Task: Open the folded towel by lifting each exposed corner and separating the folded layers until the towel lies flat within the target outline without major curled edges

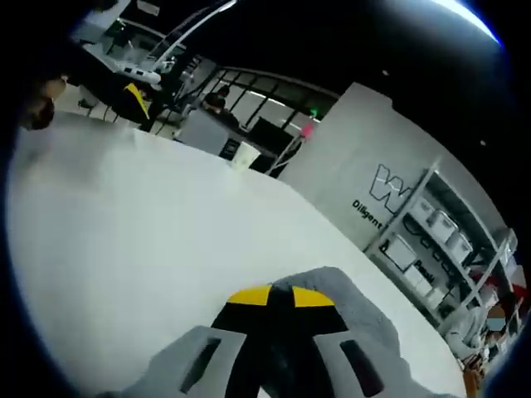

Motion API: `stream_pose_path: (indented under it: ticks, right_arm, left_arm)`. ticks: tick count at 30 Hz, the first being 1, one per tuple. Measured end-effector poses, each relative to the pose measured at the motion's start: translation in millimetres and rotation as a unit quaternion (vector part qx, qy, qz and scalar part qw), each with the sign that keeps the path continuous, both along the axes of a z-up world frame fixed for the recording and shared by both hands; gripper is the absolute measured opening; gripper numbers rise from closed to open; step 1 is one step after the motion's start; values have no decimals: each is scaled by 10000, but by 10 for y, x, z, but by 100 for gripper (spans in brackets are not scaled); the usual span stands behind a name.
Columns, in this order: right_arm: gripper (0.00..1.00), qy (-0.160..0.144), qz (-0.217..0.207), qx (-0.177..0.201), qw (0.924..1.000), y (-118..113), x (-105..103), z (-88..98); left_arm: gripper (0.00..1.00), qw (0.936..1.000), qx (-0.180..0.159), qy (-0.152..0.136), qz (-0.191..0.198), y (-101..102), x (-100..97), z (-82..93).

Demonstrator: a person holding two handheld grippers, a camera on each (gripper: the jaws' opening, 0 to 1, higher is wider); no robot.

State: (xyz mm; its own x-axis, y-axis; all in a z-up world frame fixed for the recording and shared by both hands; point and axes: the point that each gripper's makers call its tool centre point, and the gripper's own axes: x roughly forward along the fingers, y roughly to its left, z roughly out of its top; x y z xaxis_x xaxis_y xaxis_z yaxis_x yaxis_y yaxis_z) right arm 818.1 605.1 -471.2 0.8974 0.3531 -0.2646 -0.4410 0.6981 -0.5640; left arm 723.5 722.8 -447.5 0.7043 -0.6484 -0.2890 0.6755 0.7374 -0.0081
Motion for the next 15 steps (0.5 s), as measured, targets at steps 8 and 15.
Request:
stream_pose_path:
  ticks: [8,15]
  right_arm:
    - [0,-4,-137,1222,9924,-261,53,462]
    - [0,-240,-442,1750,9833,-754,110,839]
  left_arm:
    - [100,10000,-8,5,16,17,28,1]
    - [100,10000,0,-12,-2,36,78,17]
